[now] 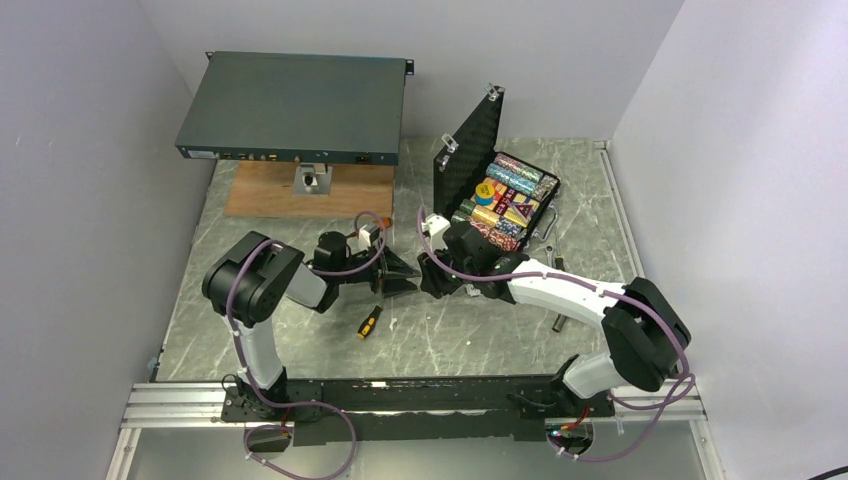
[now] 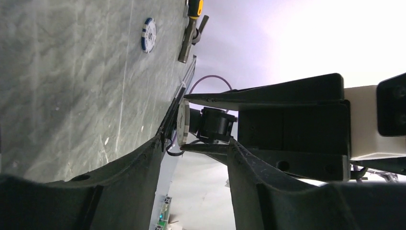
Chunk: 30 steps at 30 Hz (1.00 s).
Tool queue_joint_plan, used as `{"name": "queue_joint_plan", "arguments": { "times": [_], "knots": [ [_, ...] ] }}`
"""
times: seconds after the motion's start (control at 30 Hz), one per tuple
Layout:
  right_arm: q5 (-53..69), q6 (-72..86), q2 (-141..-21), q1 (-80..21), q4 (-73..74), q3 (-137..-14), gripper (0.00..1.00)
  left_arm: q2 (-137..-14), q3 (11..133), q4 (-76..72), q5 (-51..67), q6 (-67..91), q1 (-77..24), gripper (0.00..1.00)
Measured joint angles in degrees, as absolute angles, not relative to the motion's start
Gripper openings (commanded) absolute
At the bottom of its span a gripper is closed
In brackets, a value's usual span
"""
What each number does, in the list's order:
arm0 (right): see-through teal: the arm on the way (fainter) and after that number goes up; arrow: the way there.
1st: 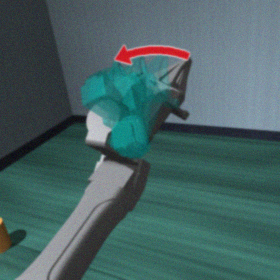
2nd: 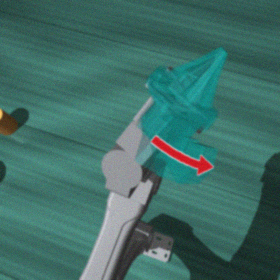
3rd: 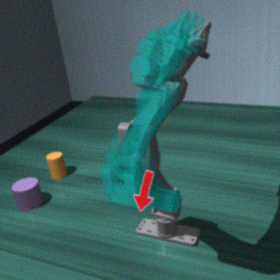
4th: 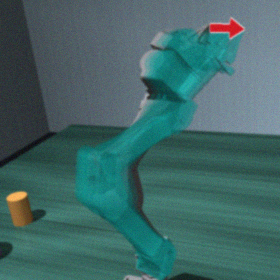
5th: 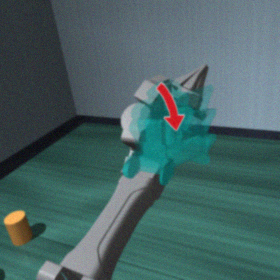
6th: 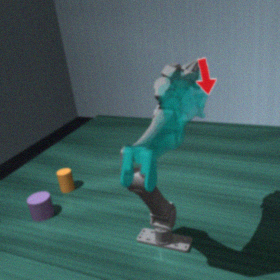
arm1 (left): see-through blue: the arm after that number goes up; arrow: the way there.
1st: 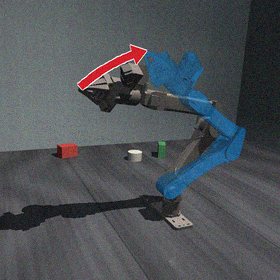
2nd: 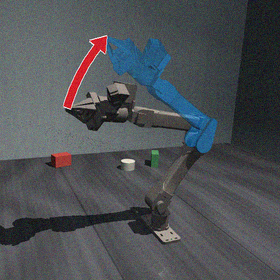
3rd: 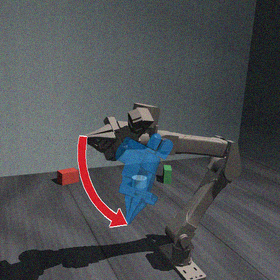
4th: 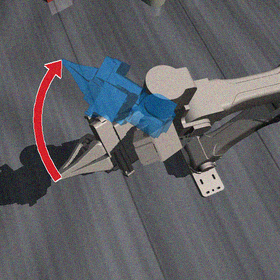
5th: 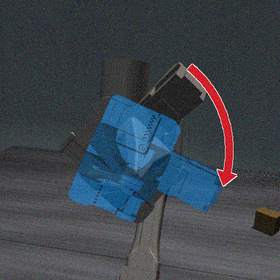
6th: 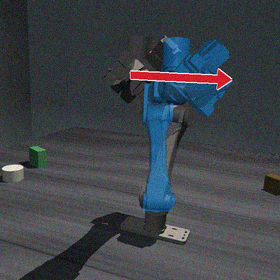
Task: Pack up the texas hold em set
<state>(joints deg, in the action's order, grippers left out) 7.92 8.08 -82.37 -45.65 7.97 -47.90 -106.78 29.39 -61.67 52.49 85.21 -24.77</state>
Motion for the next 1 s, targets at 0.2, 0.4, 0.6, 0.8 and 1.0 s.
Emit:
{"name": "queue_joint_plan", "arguments": {
  "times": [0.2, 0.4, 0.6, 0.8, 1.0],
  "knots": [
    [7.9, 8.1, -82.4, -46.1, 7.7, -47.9, 0.11, -105.5, 29.7, -58.4, 52.2, 83.0, -26.4, 0.56],
    [7.8, 8.1, -82.4, -46.4, 7.6, -47.9, 0.11, -105.5, 30.2, -57.5, 52.2, 82.2, -26.5, 0.5],
    [7.8, 8.1, -82.4, -46.8, 7.6, -47.9, 0.1, -105.5, 31.3, -57.6, 52.2, 82.2, -27.0, 0.38],
    [7.5, 8.1, -82.1, -47.0, 7.6, -47.9, 0.1, -105.6, 31.3, -57.5, 52.2, 82.2, -27.6, 0.32],
    [6.7, 8.1, -81.1, -47.5, 7.6, -47.9, 0.1, -105.8, 31.3, -57.6, 52.2, 82.2, -27.9, 0.26]
  ]
}}
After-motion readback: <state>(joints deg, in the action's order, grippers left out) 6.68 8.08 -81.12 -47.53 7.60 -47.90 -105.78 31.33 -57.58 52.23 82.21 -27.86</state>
